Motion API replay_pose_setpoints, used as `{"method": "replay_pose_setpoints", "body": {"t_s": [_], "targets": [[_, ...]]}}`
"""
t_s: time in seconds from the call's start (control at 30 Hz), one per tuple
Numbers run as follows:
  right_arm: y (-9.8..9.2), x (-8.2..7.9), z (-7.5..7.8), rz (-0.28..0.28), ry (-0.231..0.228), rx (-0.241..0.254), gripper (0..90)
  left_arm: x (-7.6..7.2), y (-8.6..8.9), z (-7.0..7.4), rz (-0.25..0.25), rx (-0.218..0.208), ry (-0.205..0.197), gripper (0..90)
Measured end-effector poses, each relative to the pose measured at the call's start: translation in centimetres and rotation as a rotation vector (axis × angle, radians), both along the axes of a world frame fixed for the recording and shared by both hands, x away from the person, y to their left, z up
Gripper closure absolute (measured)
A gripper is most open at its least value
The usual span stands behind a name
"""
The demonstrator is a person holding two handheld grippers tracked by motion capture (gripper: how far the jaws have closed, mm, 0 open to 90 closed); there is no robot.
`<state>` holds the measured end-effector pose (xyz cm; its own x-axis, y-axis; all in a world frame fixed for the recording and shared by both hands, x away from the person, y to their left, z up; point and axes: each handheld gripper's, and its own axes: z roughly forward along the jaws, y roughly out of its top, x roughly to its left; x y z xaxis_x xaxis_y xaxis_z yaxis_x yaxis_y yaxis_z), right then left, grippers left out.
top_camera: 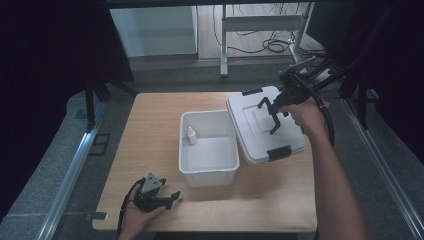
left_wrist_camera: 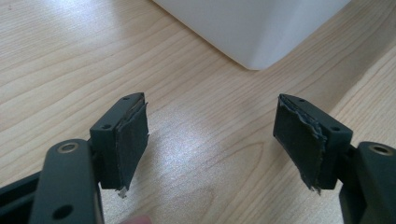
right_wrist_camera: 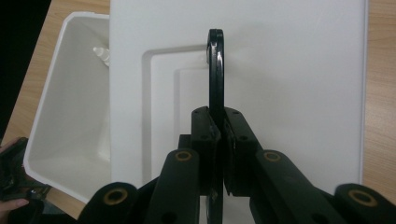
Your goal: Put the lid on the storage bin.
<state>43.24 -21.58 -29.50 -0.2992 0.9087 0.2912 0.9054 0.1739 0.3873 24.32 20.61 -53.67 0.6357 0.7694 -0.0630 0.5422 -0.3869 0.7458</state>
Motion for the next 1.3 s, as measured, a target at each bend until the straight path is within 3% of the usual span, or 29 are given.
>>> {"method": "replay_pose_setpoints", "body": {"t_s": [0.5, 1.17, 1.3], "targets": [[1.0, -0.5, 1.5, 0.021, -0.012, 0.016, 84.9, 0.0, 0.1, 0.0, -0.002, 0.003, 0.0, 26.5], [4.4, -0.6, 2.0, 0.046, 0.036, 0.011, 84.9, 0.0, 0.1, 0.2, -0.008, -0.009, -0.008, 26.5], [4.9, -0.6, 2.0, 0.032, 0.045, -0.015, 84.9, 0.1, 0.1, 0.2, -0.008, -0.012, -0.006, 26.5]]}}
